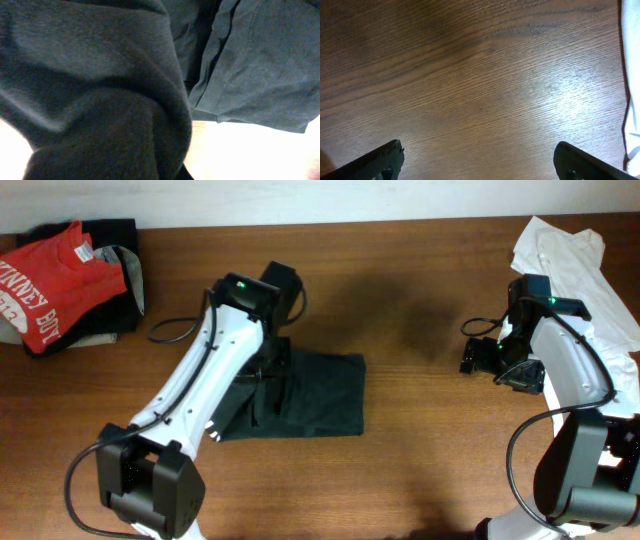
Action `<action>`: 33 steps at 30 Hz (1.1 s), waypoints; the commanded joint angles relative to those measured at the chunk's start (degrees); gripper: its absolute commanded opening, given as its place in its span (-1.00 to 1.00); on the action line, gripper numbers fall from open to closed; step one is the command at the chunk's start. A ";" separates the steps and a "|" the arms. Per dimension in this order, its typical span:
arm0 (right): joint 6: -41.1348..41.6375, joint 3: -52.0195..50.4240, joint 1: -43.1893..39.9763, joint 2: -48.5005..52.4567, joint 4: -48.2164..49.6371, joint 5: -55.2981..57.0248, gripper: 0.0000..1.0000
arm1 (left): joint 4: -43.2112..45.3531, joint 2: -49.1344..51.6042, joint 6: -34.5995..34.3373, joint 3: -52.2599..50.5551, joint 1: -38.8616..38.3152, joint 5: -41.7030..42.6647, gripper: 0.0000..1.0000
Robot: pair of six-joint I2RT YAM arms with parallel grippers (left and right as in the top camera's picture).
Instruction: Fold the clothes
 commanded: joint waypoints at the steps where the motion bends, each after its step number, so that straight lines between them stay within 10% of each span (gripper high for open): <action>1: 0.04 0.57 -0.07 -0.31 -0.04 0.09 0.97 | 0.81 -3.85 -2.47 1.20 -3.63 -3.67 -0.99; 18: 0.04 0.57 -0.07 -0.31 -0.02 0.09 0.97 | 15.63 12.59 -2.45 -0.44 -17.33 3.34 -0.92; 20: 0.04 0.57 -0.07 -0.31 -0.02 0.09 0.97 | 17.05 12.57 -2.19 -0.17 -18.36 3.63 0.09; 29: 0.04 0.57 -0.07 -0.31 -0.02 0.09 0.97 | 0.70 11.19 5.03 20.41 -19.61 -4.15 0.20; 30: 0.04 0.57 -0.07 -0.31 -0.02 0.09 0.97 | -4.17 10.93 3.02 23.71 -17.77 -8.07 0.99; 33: 0.04 0.57 -0.07 -0.31 -0.02 0.09 0.97 | -13.90 10.84 0.09 25.22 -7.87 -9.77 0.98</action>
